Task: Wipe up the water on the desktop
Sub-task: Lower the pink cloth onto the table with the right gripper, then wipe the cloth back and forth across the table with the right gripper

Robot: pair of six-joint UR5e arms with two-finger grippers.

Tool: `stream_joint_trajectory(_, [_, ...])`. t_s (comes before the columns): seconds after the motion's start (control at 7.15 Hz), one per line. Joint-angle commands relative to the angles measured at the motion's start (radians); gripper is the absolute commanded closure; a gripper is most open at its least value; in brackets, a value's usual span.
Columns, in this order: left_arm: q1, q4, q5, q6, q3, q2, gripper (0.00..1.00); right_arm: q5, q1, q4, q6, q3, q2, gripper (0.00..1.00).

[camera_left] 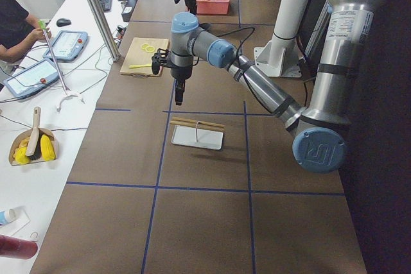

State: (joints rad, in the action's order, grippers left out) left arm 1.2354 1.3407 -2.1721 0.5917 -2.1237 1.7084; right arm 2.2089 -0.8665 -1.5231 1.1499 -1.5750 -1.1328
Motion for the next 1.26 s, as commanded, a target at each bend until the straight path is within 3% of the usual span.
stream_joint_trajectory(0.0, [0.007, 0.0, 0.0, -0.015, 0.001, -0.033, 0.0, 0.002, -0.02, 0.0, -0.018, 0.015, 0.004, 1.0])
stream_joint_trajectory(0.28, [0.131, -0.002, -0.036, -0.239, 0.092, -0.087, 0.0, 0.0, 0.03, 0.003, -0.004, 0.0, 0.014, 1.0])
stream_joint_trajectory(0.7, [0.315, 0.018, -0.107, -0.648, 0.406, -0.073, 0.0, -0.005, 0.136, 0.001, 0.074, -0.118, 0.001, 1.0])
stream_joint_trajectory(1.12, [0.317, 0.046, -0.11, -0.65, 0.421, -0.07, 0.0, -0.014, 0.338, 0.001, 0.258, -0.218, -0.018, 1.0])
